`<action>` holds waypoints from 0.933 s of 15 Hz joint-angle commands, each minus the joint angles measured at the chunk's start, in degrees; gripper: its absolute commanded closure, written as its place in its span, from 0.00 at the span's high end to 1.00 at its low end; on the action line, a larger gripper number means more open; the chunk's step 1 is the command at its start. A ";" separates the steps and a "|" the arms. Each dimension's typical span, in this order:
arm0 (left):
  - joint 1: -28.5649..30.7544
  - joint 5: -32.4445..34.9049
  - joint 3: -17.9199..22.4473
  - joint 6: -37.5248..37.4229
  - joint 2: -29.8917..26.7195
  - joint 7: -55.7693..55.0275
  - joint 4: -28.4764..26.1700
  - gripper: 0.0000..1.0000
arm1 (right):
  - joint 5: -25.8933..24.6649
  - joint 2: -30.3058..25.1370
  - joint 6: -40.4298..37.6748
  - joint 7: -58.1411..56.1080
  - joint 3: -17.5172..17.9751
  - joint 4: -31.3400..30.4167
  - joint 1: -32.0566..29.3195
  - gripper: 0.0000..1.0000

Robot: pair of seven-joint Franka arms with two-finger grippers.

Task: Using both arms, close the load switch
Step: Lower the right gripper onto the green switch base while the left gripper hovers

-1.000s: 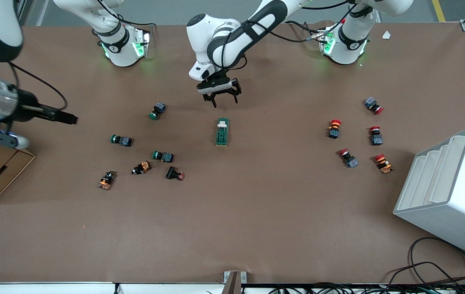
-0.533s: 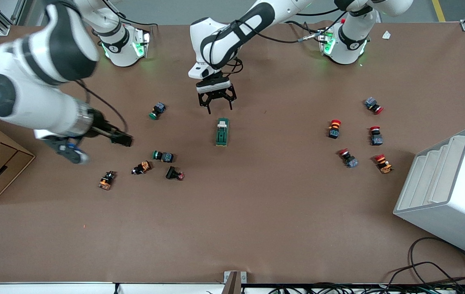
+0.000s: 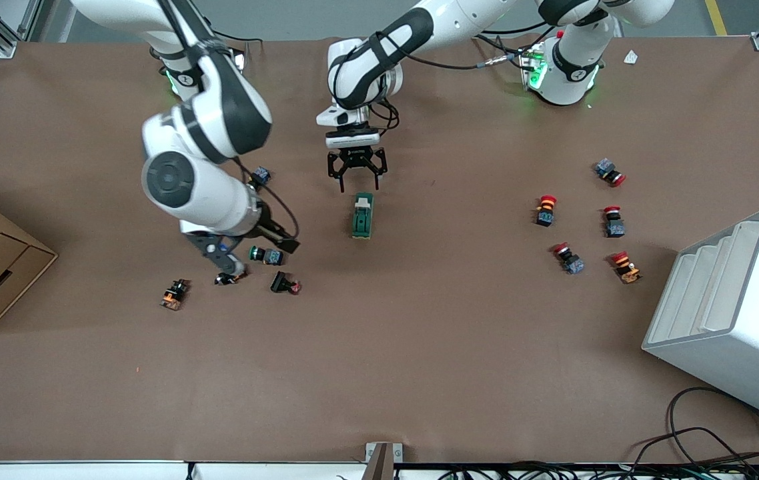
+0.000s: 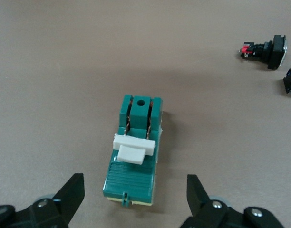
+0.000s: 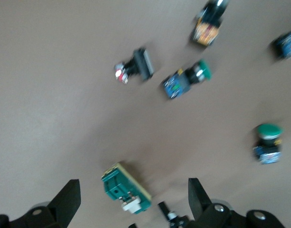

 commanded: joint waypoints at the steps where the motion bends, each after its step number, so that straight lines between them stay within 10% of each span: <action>1: 0.38 5.56 0.23 0.15 -0.16 -2.45 -1.94 0.95 | 4.74 -0.67 6.55 0.77 -0.57 -5.75 2.75 1.00; 14: -0.58 17.53 2.34 -2.13 4.32 -11.07 -3.27 0.96 | 6.50 9.44 23.88 7.98 -0.48 -7.78 13.75 1.00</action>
